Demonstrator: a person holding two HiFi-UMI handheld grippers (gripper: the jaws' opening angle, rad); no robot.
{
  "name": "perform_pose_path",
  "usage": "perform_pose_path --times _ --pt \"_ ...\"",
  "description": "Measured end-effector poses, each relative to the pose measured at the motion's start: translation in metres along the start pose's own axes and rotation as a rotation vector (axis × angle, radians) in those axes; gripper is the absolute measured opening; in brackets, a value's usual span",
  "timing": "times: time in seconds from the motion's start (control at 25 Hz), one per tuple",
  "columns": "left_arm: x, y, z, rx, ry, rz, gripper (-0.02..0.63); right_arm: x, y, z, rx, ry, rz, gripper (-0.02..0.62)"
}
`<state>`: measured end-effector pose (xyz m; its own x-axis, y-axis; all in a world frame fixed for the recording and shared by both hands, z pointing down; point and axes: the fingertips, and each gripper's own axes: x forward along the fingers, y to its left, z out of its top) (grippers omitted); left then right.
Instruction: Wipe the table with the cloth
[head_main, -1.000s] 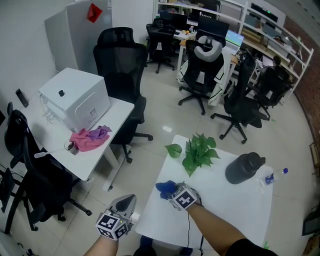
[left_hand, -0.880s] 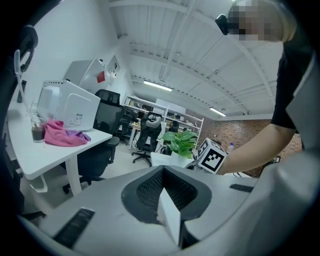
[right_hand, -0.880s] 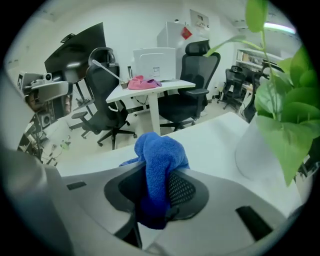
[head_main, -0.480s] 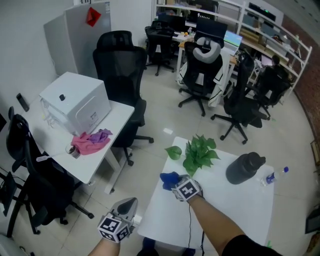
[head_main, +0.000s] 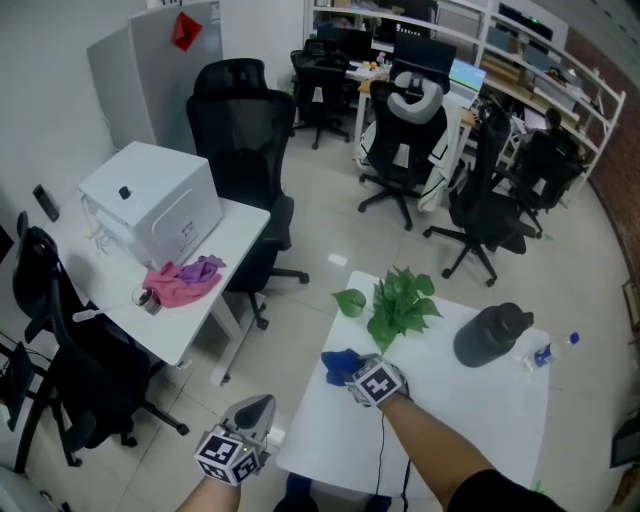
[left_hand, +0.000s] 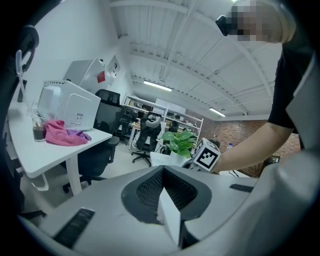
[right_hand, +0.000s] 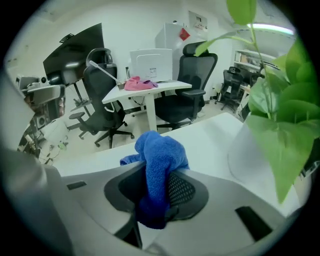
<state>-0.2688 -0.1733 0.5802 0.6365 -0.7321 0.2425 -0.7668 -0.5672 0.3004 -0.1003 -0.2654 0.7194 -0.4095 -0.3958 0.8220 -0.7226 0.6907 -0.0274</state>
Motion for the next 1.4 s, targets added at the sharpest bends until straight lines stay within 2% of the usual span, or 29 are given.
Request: perform_pose_path --times 0.12,0.24,0.44,0.56,0.64,0.92,1.04,1.24,1.4 --pt "-0.002 -0.001 -0.001 0.002 0.005 -0.002 -0.002 0.004 -0.023 0.008 0.051 0.002 -0.028 0.098" --pt "-0.004 -0.002 -0.001 -0.001 0.004 -0.001 -0.002 0.003 -0.028 0.011 0.079 0.001 -0.040 0.097" --pt "-0.004 -0.003 -0.002 -0.002 -0.001 -0.005 -0.002 -0.020 0.015 0.010 0.096 -0.040 0.018 0.097" --pt "-0.002 -0.003 -0.002 -0.007 -0.001 -0.006 -0.002 -0.014 0.032 -0.006 0.097 0.005 0.036 0.097" --pt "0.000 -0.005 -0.002 -0.014 -0.005 -0.009 -0.002 -0.008 0.026 -0.011 0.125 0.007 0.032 0.097" --pt "0.002 -0.010 -0.005 -0.018 0.010 -0.018 -0.002 0.005 -0.024 0.012 0.208 -0.010 -0.032 0.097" --pt "0.000 -0.009 -0.005 -0.017 0.009 -0.013 -0.002 0.000 -0.023 0.013 0.247 -0.005 -0.021 0.097" --pt "0.001 -0.011 -0.002 -0.017 -0.003 -0.019 -0.002 -0.028 0.015 0.007 0.187 -0.068 0.008 0.097" --pt "0.004 -0.013 -0.004 -0.023 0.000 -0.023 -0.002 -0.018 0.024 -0.012 0.151 -0.036 0.004 0.097"
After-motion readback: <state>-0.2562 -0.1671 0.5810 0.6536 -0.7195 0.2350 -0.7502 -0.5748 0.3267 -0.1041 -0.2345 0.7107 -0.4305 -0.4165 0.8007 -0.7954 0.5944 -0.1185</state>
